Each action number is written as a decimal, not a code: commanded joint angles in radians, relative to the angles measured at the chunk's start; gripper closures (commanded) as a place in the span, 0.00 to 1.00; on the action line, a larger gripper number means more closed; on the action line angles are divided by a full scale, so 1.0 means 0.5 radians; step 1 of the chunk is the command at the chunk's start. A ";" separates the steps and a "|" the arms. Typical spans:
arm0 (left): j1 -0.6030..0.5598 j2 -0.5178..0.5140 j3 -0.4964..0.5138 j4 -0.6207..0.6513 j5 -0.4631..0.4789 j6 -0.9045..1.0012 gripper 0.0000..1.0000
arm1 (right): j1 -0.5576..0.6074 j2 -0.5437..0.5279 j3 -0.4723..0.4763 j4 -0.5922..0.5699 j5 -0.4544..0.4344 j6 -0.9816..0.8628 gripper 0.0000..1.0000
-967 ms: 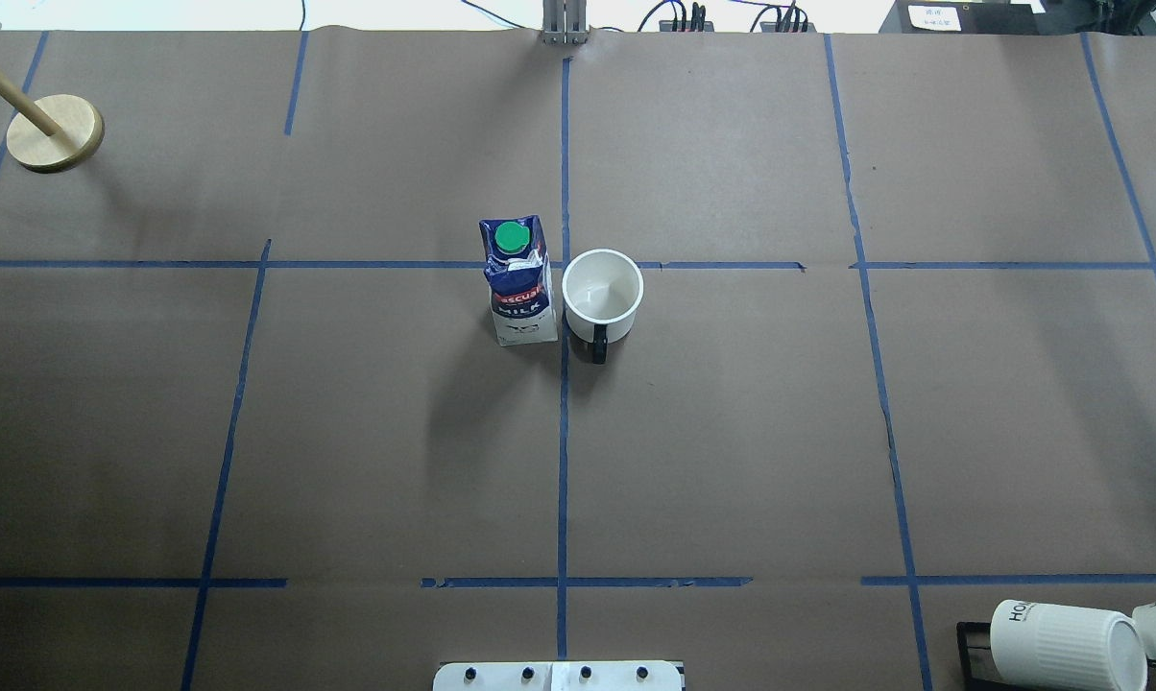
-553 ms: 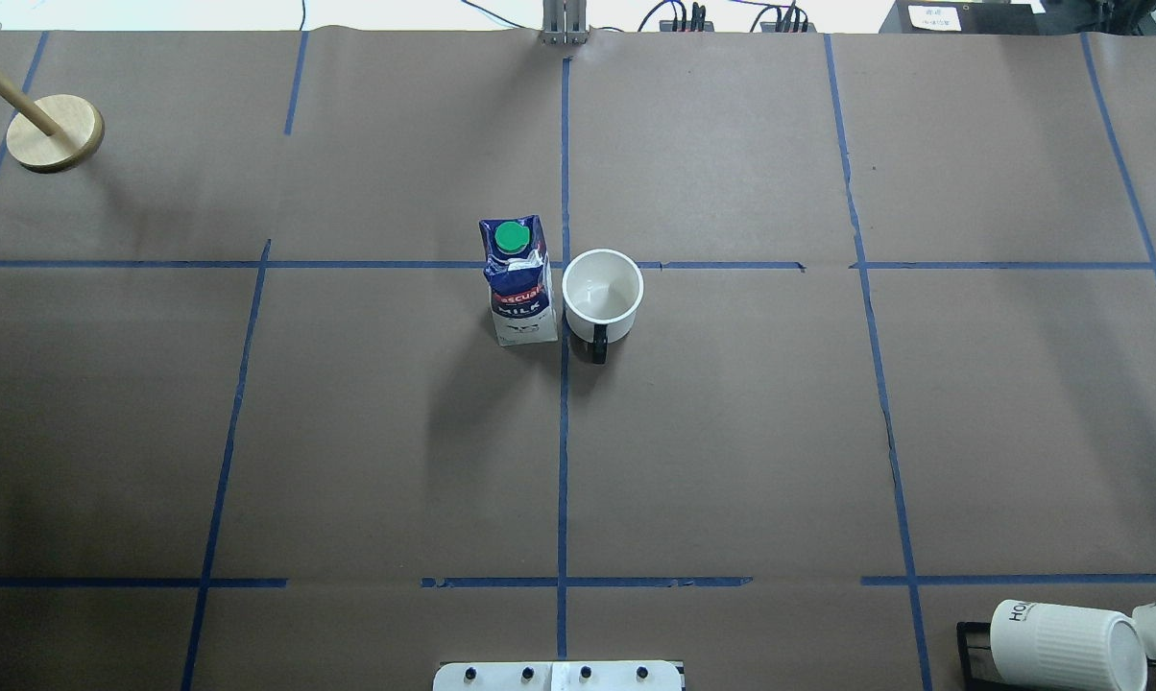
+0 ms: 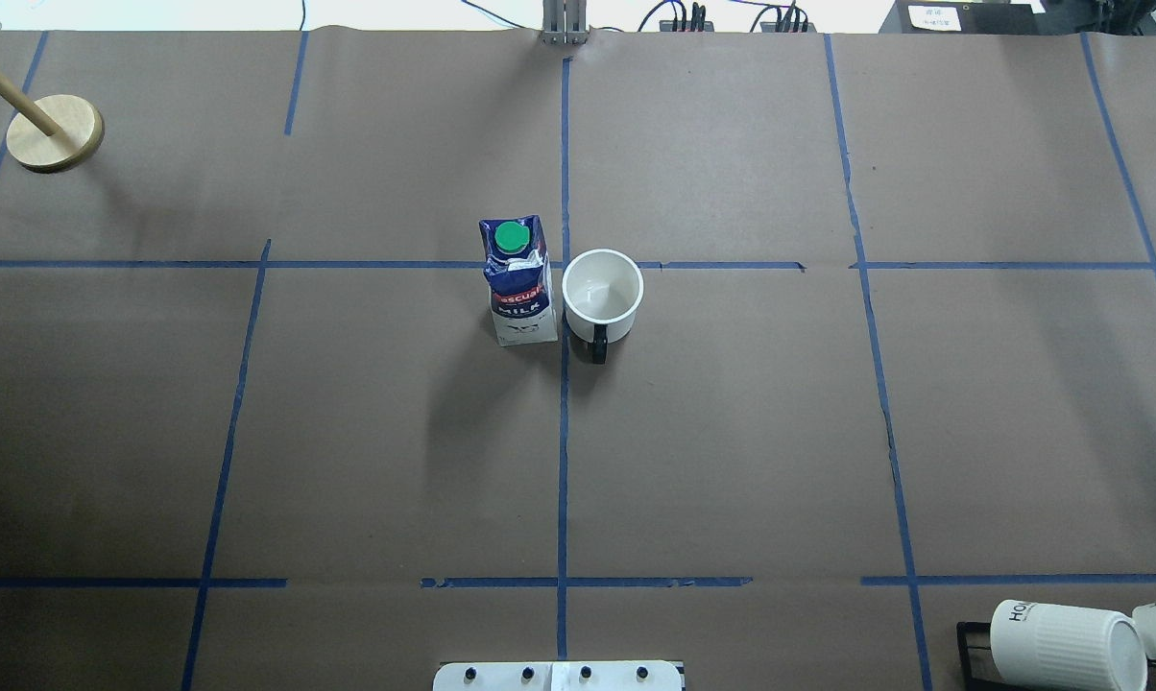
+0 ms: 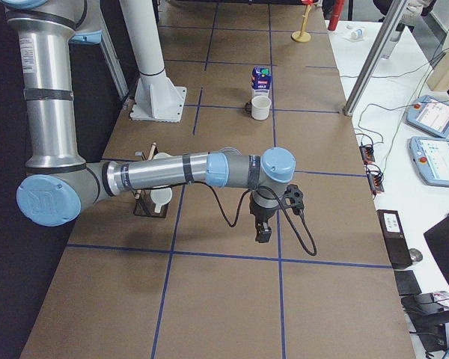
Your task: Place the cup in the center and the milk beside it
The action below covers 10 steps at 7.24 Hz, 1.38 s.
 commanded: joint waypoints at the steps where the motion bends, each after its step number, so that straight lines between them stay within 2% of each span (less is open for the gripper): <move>1: 0.000 0.011 0.004 0.000 -0.001 0.001 0.00 | -0.001 0.000 -0.004 -0.001 0.000 0.001 0.00; 10: 0.000 0.011 0.004 0.000 0.002 -0.003 0.00 | -0.001 0.000 -0.001 -0.001 0.040 0.001 0.00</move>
